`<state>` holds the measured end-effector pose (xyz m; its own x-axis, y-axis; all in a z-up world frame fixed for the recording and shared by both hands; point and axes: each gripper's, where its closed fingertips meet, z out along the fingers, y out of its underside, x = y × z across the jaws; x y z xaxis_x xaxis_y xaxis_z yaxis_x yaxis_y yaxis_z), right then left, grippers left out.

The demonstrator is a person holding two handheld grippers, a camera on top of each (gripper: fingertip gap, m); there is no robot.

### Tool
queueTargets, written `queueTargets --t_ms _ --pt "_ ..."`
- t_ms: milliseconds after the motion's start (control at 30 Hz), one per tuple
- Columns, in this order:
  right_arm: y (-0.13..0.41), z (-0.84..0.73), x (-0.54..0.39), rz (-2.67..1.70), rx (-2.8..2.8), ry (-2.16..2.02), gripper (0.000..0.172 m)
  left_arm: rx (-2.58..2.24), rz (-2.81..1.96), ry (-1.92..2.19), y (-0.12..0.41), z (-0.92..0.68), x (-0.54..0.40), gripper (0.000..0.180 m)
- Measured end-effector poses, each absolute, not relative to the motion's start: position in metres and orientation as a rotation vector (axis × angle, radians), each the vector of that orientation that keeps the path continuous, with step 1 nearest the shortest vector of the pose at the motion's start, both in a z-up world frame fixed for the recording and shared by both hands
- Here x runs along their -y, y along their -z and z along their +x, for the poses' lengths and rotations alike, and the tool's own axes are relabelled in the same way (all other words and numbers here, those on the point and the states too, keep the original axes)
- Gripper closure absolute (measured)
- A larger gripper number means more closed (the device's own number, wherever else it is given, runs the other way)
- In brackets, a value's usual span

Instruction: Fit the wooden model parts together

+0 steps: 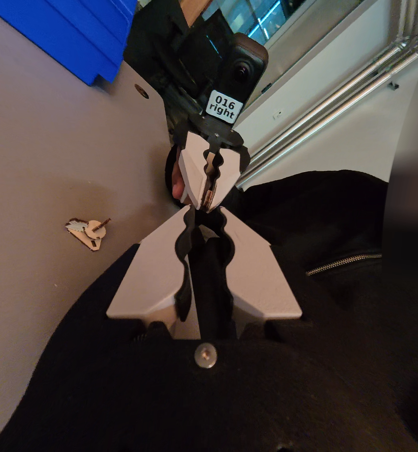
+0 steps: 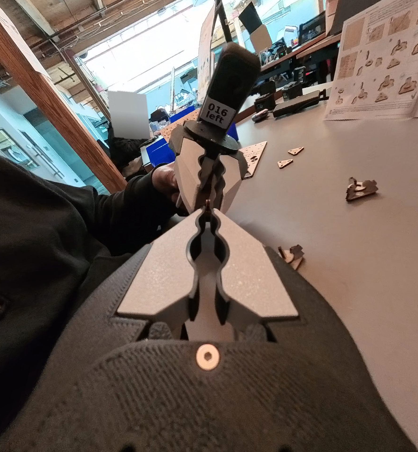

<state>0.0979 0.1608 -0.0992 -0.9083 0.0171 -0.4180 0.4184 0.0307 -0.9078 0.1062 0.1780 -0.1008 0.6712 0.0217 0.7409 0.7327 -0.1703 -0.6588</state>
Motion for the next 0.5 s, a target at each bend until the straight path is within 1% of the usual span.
queueTargets --t_ms 133,167,200,233,400,500 --pt "0.105 0.103 -0.158 0.440 -2.013 1.872 0.171 0.631 -1.569 0.705 0.094 0.102 -0.176 0.167" --pt "0.106 0.104 -0.158 0.435 -2.027 1.868 0.171 0.632 -1.551 0.710 0.092 0.101 -0.175 0.170" --pt "0.107 0.104 -0.157 0.433 -2.042 1.868 0.171 0.627 -1.554 0.715 0.092 0.103 -0.174 0.180" --pt "0.108 0.105 -0.157 0.431 -2.056 1.865 0.171 0.621 -1.567 0.715 0.094 0.105 -0.174 0.180" --pt "0.110 0.109 -0.154 0.418 -2.069 1.846 0.171 0.613 -1.572 0.730 0.095 0.110 -0.173 0.180" --pt "0.110 0.109 -0.154 0.417 -2.056 1.842 0.171 0.629 -1.585 0.706 0.100 0.108 -0.172 0.173"
